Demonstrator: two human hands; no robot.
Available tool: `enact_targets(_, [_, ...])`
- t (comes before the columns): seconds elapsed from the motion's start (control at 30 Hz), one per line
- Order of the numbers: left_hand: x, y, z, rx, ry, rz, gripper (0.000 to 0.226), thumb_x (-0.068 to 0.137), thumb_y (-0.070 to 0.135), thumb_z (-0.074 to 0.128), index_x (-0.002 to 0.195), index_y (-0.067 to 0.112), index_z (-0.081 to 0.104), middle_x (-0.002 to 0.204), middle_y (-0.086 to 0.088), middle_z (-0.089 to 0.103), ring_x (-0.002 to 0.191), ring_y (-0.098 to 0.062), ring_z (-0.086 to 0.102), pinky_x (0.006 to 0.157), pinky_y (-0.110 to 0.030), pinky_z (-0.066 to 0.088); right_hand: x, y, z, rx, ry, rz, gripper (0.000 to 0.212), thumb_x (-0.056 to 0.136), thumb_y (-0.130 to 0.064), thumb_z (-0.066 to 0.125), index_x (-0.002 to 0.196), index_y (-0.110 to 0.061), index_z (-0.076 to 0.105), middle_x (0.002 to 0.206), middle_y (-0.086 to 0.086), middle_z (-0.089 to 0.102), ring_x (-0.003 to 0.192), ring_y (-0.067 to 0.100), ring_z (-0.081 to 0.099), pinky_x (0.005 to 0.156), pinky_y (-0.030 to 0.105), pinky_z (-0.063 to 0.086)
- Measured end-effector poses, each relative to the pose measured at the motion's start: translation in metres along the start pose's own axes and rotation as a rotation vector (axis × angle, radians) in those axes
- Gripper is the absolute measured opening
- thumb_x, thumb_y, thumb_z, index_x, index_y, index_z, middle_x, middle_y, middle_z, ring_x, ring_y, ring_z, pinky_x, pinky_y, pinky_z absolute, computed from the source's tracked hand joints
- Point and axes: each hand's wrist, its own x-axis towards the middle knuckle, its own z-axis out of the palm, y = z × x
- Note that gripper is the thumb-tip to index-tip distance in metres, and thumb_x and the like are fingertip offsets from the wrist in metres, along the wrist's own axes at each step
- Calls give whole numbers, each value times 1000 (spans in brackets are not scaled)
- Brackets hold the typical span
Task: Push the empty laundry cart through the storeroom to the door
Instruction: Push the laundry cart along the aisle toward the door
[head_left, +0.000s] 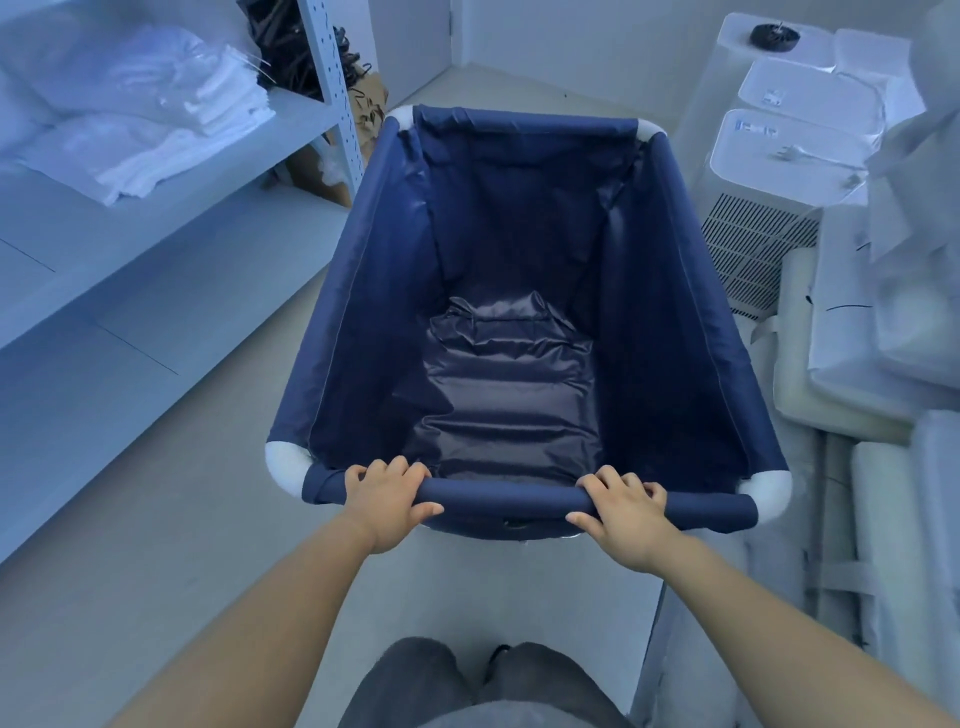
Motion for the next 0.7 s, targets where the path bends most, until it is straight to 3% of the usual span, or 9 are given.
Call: enact_targets(0.7, [151,-66,-85,13,9,33,45,92,58,37,128,30,41,122,2,50,115,-21,46,106,-42,26,148,-30,-77,24,-18,59,43,93,-56,31,124,-27,38,122,-1,40,114,24,37,104,48,20])
